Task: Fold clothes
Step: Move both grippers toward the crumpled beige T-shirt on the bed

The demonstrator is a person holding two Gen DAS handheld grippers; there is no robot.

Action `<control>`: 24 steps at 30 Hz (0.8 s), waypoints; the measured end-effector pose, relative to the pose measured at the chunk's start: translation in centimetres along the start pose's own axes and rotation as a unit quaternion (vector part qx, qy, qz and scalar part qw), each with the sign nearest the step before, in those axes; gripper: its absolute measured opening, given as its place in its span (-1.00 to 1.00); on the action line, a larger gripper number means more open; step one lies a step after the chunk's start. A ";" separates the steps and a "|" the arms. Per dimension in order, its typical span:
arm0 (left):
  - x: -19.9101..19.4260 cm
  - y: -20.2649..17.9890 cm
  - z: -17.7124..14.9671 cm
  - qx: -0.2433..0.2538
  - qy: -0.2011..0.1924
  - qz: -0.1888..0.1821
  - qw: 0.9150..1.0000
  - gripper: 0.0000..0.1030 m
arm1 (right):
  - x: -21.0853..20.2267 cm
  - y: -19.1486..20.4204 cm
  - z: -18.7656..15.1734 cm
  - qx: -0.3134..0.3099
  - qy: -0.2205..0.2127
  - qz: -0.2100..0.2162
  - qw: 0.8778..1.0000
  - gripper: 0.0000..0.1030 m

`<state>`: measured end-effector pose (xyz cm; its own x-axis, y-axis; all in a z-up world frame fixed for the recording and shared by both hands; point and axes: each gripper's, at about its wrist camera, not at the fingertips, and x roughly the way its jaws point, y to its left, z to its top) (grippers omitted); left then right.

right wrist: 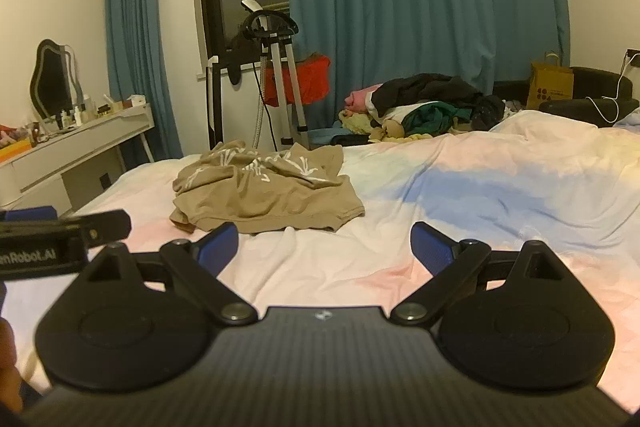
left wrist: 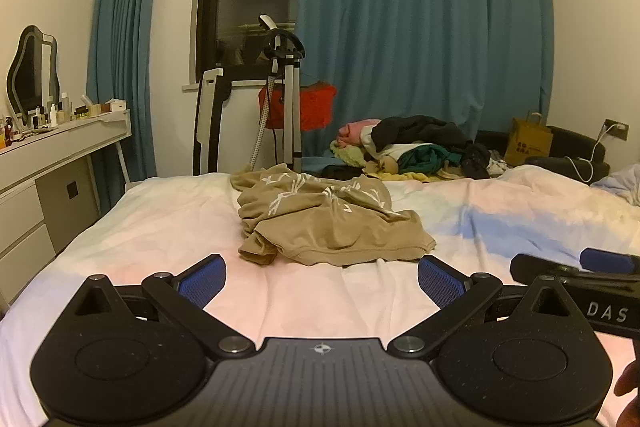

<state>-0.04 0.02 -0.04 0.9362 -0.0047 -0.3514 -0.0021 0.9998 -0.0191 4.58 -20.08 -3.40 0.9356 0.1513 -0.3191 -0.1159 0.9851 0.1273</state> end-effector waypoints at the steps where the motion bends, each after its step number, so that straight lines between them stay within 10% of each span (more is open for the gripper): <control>1: 0.0 0.0 0.0 0.000 0.000 0.000 1.000 0.99 | 0.0 0.0 0.0 0.002 0.000 0.000 1.000 0.83; 24: 0.5 1.0 -0.8 -0.005 0.012 0.016 1.000 0.99 | -0.4 -0.6 1.2 0.021 -0.008 -0.007 1.000 0.83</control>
<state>0.15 1.04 -0.98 0.9266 0.0265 -0.3752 -0.0357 0.9992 -0.0176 4.64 -20.81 -2.26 0.9424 0.1358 -0.3057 -0.0890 0.9828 0.1620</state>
